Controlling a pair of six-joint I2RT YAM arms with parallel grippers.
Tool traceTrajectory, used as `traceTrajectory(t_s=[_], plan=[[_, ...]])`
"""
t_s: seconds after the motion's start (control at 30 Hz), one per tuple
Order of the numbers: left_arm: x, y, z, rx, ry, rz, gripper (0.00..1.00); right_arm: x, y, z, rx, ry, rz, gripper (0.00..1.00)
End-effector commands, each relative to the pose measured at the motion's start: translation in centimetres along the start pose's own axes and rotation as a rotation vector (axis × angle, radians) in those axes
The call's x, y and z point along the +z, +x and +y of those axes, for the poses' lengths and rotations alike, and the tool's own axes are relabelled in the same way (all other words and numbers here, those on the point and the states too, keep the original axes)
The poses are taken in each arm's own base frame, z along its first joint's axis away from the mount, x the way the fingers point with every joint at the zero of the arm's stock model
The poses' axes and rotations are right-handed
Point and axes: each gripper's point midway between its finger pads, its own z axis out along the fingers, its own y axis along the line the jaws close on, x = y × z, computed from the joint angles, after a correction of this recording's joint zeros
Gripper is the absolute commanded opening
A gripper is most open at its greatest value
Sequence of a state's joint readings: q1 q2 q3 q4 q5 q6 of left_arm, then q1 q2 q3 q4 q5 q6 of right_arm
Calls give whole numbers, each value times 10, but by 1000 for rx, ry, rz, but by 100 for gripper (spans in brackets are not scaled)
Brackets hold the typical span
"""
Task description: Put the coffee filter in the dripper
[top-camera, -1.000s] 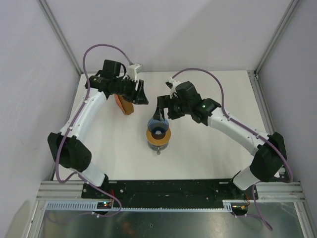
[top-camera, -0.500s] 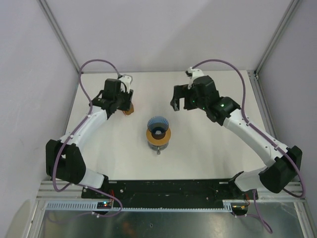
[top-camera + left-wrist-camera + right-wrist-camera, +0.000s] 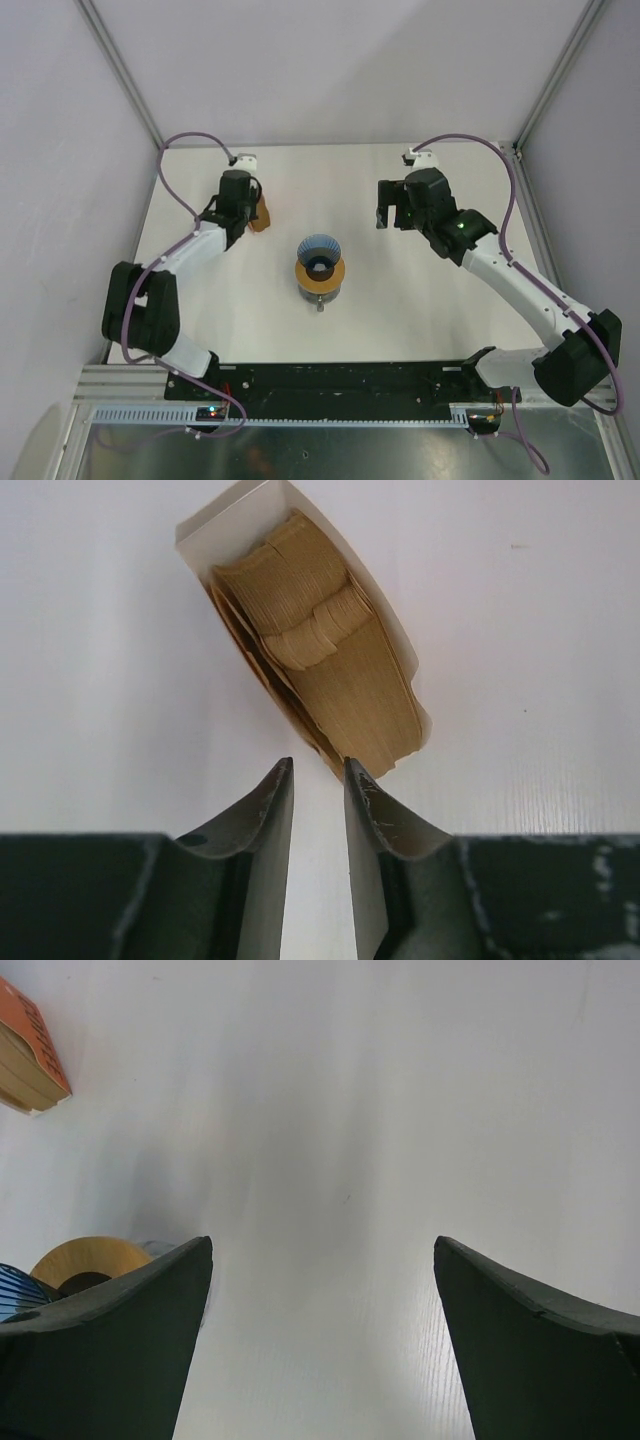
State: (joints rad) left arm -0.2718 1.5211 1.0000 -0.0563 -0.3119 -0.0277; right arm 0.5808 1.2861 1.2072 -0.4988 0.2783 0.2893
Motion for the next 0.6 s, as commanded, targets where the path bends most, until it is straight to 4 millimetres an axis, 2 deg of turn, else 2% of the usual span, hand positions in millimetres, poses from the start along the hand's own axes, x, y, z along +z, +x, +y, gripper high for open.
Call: traceTrajectory(t_s=[0.0, 0.3, 0.57], plan=[[16, -8, 8, -87, -45, -50, 30, -4, -13, -3, 6, 12, -53, 96], [41, 16, 3, -120, -28, 24, 24, 3, -8, -1, -13, 5, -34, 95], [47, 28, -2, -148, -1, 55, 25, 4, -9, -2, -24, 9, -37, 95]])
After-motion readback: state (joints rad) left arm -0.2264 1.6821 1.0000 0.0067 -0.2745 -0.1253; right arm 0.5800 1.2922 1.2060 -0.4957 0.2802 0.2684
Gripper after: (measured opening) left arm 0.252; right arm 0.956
